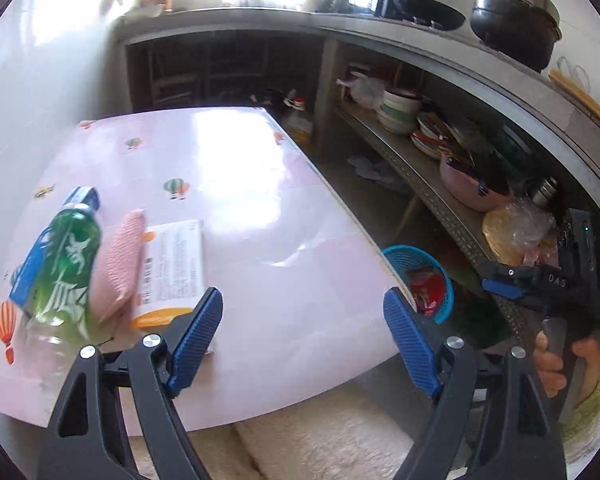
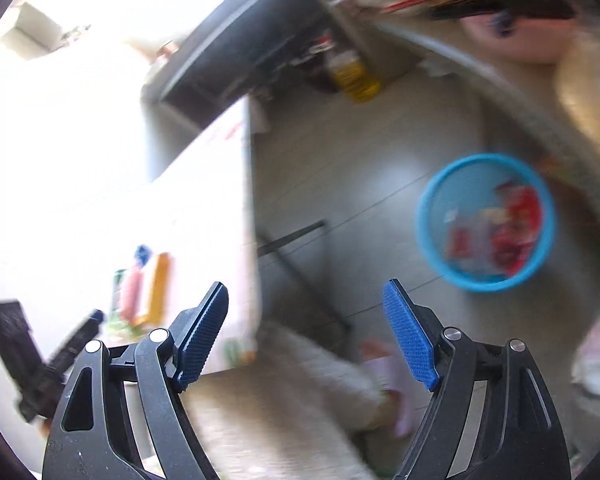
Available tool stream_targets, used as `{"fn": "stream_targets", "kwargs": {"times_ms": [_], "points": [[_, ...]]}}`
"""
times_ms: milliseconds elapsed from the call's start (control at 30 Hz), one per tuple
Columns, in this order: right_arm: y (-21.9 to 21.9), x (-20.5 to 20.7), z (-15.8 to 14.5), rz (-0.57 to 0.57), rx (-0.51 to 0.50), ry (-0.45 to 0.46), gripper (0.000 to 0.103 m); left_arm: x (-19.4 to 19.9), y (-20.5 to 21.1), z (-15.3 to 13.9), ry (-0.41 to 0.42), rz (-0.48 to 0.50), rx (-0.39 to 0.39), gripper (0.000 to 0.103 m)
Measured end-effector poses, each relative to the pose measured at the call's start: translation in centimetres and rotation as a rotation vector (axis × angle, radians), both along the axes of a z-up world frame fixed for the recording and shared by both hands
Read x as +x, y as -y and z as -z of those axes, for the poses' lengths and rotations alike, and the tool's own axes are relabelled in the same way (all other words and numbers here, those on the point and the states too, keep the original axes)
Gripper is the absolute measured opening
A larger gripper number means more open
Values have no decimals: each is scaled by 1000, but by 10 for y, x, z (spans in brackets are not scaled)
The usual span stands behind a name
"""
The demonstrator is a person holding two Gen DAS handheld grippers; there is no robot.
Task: Collect trash
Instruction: 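Return both tools to the table toward the medicine box, then grasp the white-and-orange medicine box with the right tool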
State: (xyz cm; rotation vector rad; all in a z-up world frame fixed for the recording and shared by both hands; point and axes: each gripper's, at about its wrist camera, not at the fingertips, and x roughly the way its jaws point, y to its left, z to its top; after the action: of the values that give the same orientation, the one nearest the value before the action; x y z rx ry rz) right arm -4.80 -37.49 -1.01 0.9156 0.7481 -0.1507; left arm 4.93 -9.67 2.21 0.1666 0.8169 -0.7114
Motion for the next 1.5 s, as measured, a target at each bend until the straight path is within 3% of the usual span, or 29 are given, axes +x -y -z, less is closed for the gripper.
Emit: {"fn": "stream_targets", "kwargs": {"times_ms": [133,300,433,500,667,800,967,1233,1267,1433,1500], "points": [[-32,41,-3,-123,102,39,76,1,-55,4,89,-91,-21,80],[-83,102,-10,-288,188,42,76,3,-96,14,123,-144,-58,80],[-124,148,-18,-387,168,18,76,3,-107,20,142,-160,-80,73],[-138,167,-21,-410,140,-6,74,3,-109,22,160,-163,-88,64],[-177,192,-33,-479,-66,-44,74,6,-125,25,198,-211,-103,50],[-208,204,-42,-557,-214,-44,80,15,-147,26,170,-268,-151,39],[-240,220,-47,-596,-376,-61,88,26,-170,22,117,-324,-224,35],[-273,229,-30,-631,-534,-113,89,27,-181,23,127,-365,-222,35],[-274,231,-28,-624,-540,-121,87,27,-180,23,124,-362,-217,35],[-257,227,-21,-595,-498,-164,49,26,-172,22,131,-341,-204,35],[-248,223,-21,-580,-494,-178,38,26,-167,22,130,-320,-202,35]]}}
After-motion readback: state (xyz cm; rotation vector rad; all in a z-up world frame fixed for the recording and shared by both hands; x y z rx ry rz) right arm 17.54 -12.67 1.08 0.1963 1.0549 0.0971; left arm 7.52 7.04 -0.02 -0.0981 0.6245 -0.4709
